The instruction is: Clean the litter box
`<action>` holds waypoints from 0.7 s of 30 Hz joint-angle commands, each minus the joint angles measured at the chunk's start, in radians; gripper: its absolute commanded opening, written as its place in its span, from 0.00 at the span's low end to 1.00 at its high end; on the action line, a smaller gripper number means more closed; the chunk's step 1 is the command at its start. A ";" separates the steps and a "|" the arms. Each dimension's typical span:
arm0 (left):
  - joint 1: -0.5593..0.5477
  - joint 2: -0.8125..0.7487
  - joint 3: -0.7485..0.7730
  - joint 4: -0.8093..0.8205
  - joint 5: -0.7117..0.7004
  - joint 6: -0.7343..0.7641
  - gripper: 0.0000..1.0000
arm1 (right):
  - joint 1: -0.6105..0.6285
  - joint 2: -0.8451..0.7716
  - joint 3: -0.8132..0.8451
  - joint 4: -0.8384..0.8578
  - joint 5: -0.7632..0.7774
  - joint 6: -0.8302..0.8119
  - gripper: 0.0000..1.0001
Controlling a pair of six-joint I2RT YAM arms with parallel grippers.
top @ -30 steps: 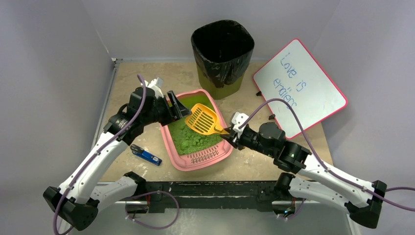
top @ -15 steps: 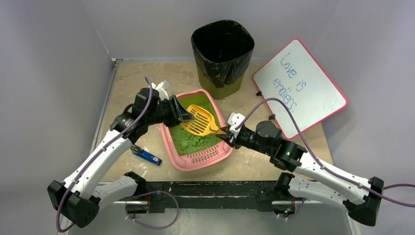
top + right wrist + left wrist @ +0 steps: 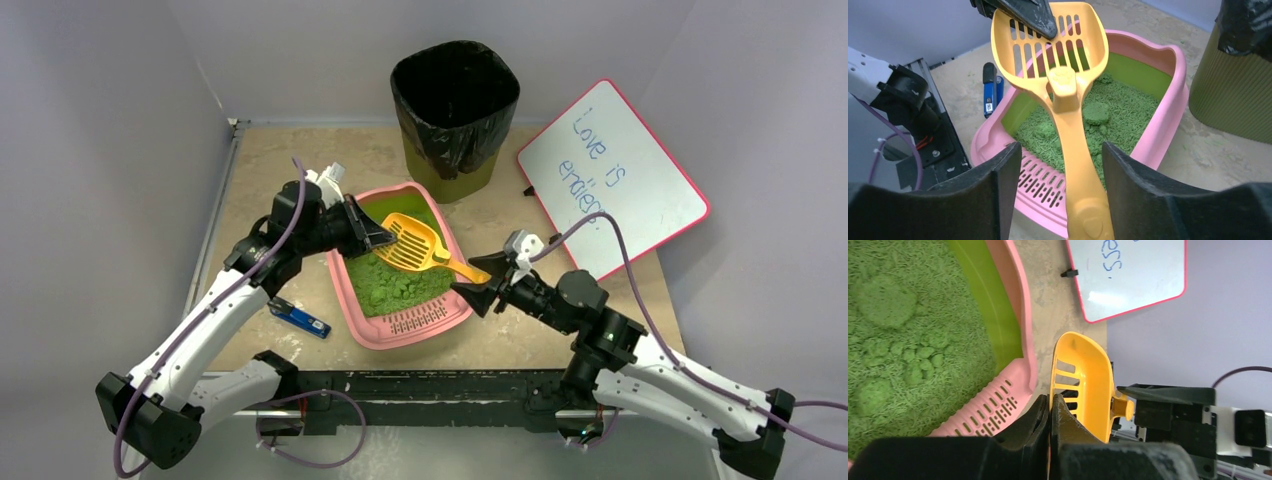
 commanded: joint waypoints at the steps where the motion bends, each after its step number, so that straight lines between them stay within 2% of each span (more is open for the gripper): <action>1: 0.006 -0.037 -0.019 0.183 0.074 -0.102 0.00 | 0.003 -0.076 -0.049 0.056 0.045 0.103 0.64; 6: 0.006 -0.044 -0.017 0.206 0.091 -0.119 0.00 | 0.003 -0.098 -0.025 0.031 0.057 0.110 0.67; 11: 0.006 -0.039 -0.023 0.220 0.111 -0.138 0.00 | 0.003 -0.047 0.018 0.023 0.073 0.018 0.65; 16: 0.006 -0.041 -0.017 0.189 0.115 -0.123 0.00 | 0.003 -0.016 0.051 0.006 0.104 -0.046 0.71; 18: 0.006 -0.042 -0.020 0.179 0.115 -0.122 0.00 | 0.003 -0.022 0.051 0.016 0.105 -0.075 0.65; 21: 0.006 -0.045 -0.025 0.175 0.111 -0.136 0.00 | 0.003 -0.023 0.060 0.010 0.098 -0.124 0.47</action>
